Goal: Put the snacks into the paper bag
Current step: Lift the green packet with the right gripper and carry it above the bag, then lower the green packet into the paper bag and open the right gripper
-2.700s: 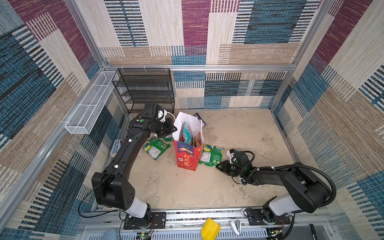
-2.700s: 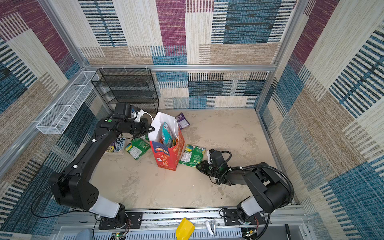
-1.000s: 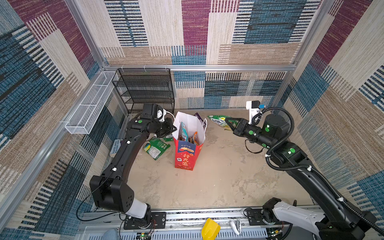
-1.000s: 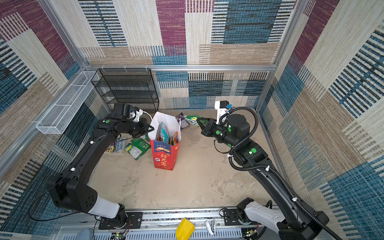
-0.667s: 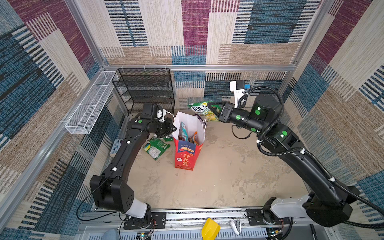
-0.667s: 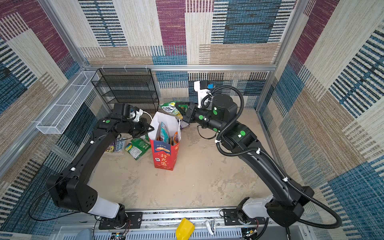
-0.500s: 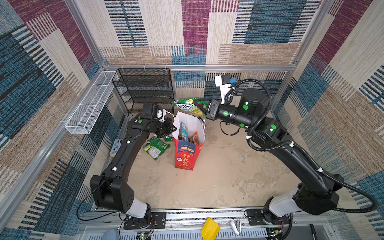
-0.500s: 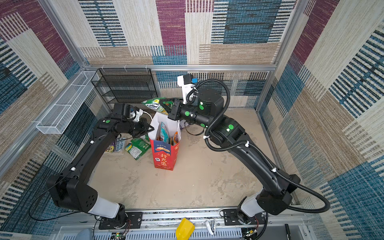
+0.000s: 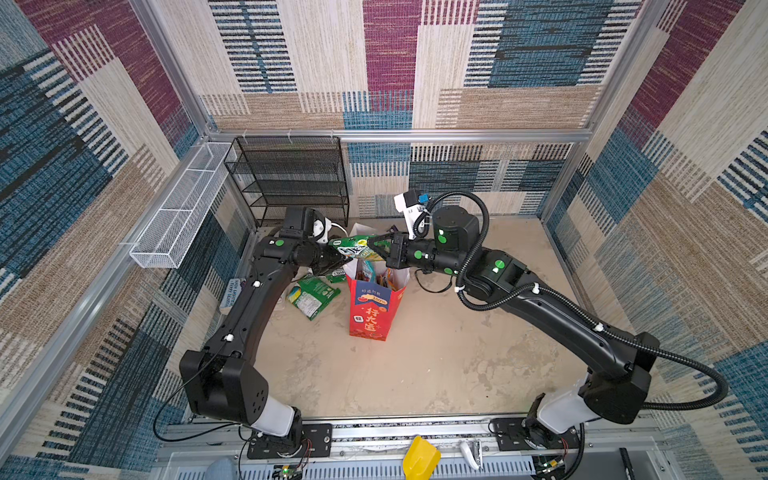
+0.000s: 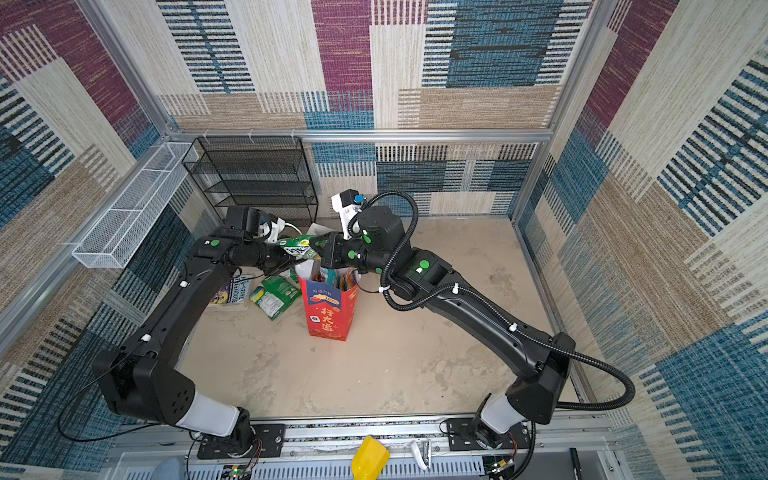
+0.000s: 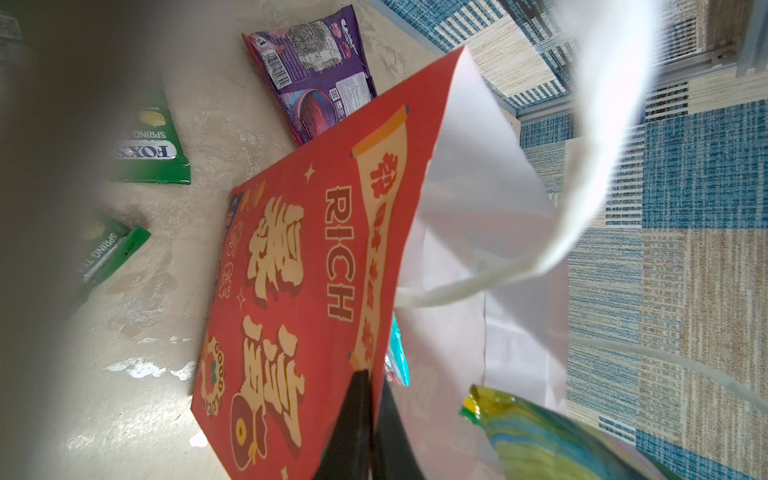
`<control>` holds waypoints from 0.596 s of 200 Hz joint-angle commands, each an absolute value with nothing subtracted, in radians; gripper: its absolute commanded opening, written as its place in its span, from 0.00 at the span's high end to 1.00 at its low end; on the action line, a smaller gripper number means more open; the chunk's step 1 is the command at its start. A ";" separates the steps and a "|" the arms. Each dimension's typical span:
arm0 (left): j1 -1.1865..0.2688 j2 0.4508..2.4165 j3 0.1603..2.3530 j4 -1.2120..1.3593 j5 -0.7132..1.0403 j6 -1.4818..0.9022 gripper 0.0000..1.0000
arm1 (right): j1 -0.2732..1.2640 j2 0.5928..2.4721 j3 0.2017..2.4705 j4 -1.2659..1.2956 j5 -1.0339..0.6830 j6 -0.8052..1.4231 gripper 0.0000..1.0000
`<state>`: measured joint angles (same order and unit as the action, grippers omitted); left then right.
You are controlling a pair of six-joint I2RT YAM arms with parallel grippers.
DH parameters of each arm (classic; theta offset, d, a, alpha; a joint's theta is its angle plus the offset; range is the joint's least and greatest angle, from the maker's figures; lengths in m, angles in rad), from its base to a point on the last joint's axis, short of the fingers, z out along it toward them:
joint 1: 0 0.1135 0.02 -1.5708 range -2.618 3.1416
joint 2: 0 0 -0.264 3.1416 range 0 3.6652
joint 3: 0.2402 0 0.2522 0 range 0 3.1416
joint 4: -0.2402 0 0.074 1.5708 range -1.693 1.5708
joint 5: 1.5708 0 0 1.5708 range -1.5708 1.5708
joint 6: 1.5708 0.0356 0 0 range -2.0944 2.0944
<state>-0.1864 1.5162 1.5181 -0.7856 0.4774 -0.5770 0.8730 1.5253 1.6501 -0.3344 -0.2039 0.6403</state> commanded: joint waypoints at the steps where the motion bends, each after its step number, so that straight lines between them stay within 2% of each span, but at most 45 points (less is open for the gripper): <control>1: -0.187 1.509 1.517 -0.739 0.511 -0.592 0.92 | 0.873 1.521 1.614 -0.281 -0.178 0.657 1.00; 119: -0.187 1.505 1.517 -0.739 0.510 -0.594 0.92 | 0.873 1.405 1.474 -0.301 -0.060 0.670 1.00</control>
<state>-0.1864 1.5124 1.5162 -0.7856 0.4774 -0.5774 0.8730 1.4261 1.4883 -0.3126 -0.1013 0.6724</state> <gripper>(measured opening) 0.083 0.048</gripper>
